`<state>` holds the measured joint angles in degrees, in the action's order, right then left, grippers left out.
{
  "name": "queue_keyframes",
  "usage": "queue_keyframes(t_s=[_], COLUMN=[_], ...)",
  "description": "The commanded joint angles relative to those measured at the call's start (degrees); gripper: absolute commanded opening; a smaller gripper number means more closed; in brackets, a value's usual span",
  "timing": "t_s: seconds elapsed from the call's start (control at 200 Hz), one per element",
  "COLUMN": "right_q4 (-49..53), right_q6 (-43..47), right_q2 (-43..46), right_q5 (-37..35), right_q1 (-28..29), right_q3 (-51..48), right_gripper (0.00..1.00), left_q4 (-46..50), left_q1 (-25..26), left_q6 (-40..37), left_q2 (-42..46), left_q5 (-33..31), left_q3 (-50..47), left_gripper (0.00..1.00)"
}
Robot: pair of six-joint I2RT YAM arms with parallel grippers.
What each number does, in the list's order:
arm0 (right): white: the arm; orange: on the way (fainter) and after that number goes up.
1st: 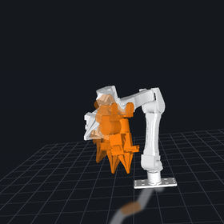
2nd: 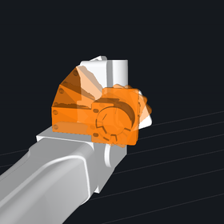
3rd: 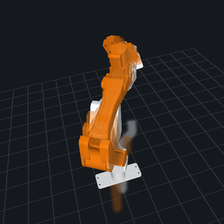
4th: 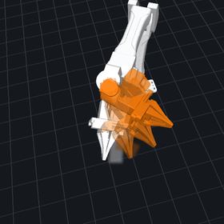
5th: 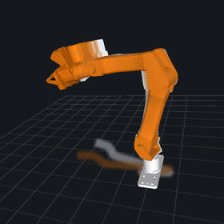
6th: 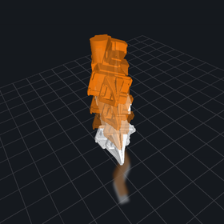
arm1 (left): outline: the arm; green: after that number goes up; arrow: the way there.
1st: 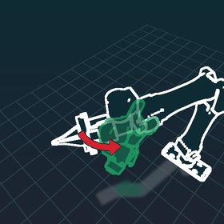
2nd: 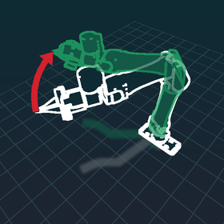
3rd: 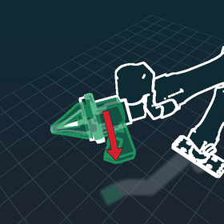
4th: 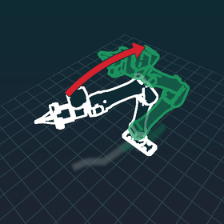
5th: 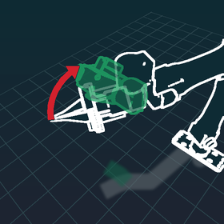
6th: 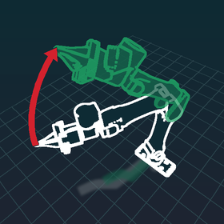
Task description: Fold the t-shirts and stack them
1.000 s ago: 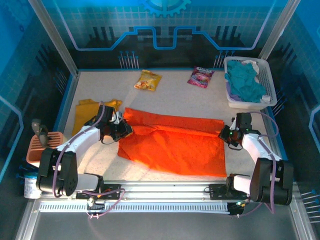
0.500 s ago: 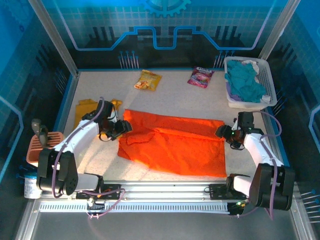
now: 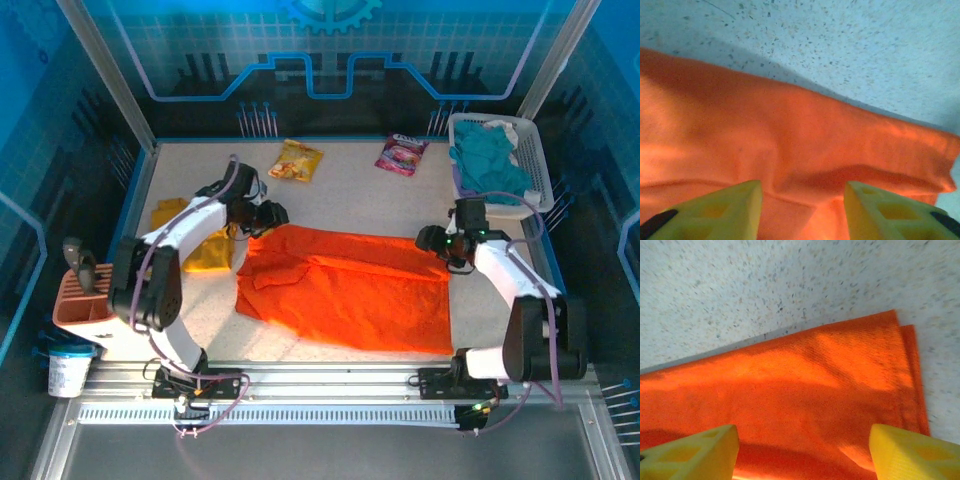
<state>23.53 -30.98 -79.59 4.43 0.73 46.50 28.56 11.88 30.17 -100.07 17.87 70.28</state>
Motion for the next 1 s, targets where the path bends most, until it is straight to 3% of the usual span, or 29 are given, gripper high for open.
queue_keyframes(t_s=[0.0, 0.315, 0.745, 0.871, 0.996], right_q4=[-1.15, 1.44, 7.84, 10.44, 3.95], right_q6=[-1.88, -1.46, 1.29, 3.42, 4.01], right_q2=[-5.21, -22.51, -40.03, -41.54, -34.64], right_q5=[-1.99, 0.12, -2.57, -2.73, -1.16], right_q1=[2.56, 2.96, 2.61, 3.04, 3.30], right_q3=[3.04, 13.45, 36.60, 41.03, 34.37], right_gripper=[0.69, 0.67, 0.65, 0.65, 0.72], left_q4=[-0.38, -4.20, -2.63, -1.63, -1.82], left_q1=[0.68, 0.86, 0.15, 0.14, -0.06], left_q6=[1.37, 3.40, 6.89, 6.30, 4.37], left_q2=[-5.71, -15.09, -26.23, -24.46, -15.10], left_q5=[0.77, 1.31, 0.84, 1.23, 0.37], left_q3=[2.54, 3.56, 18.44, 18.67, 13.20], left_gripper=[0.45, 0.43, 0.43, 0.46, 0.57])
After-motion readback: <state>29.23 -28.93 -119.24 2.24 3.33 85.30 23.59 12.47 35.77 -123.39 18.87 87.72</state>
